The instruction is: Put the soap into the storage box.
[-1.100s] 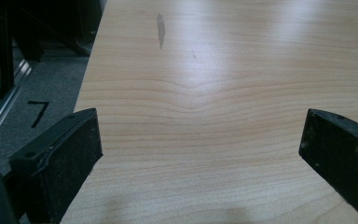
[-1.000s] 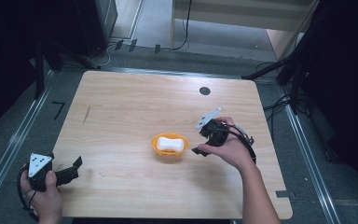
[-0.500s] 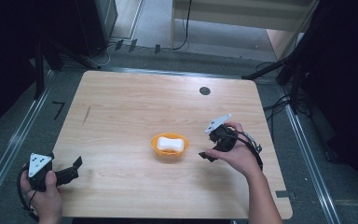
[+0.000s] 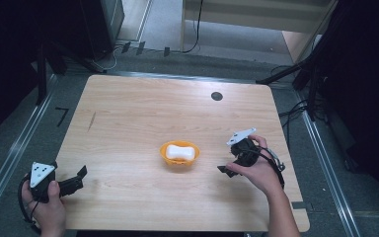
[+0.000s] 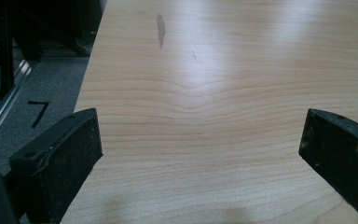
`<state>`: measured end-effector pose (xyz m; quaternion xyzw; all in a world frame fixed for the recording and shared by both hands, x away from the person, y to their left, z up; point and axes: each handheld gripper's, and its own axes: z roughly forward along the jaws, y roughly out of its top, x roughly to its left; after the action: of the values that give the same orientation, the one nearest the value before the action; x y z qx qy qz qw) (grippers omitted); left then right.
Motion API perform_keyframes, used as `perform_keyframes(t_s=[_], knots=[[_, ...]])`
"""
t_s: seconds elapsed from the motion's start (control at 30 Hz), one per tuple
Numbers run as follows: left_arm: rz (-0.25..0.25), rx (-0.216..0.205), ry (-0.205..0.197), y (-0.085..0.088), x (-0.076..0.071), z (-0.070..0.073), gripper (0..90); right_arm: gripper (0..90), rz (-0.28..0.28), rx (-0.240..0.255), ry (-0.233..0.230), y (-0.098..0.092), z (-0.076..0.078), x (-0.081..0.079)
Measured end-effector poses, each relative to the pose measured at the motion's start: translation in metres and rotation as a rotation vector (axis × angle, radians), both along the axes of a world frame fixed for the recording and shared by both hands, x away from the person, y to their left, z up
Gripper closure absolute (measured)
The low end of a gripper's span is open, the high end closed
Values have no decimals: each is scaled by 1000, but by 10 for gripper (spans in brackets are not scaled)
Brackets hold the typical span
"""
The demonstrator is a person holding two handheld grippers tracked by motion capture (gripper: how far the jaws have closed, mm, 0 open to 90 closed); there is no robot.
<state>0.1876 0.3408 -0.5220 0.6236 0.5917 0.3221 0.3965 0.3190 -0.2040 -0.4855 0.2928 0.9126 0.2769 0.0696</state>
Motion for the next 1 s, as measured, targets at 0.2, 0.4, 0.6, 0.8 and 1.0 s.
perform_keyframes(t_s=[0.2,0.4,0.6,0.8,1.0], knots=[[2,0,0,0,0,0,0,4,-34,21,-7,-11,-6,-5],[0,0,-2,0,0,0,0,0,-85,34,-48,-23,-12,-13],[2,2,-2,-1,0,0,0,0,-120,77,-74,-35,-15,-21],[1,4,-3,-1,0,0,0,0,-145,112,-83,-46,-22,-30],[-1,7,-2,-1,0,0,0,0,-187,145,-105,-59,-28,-38]])
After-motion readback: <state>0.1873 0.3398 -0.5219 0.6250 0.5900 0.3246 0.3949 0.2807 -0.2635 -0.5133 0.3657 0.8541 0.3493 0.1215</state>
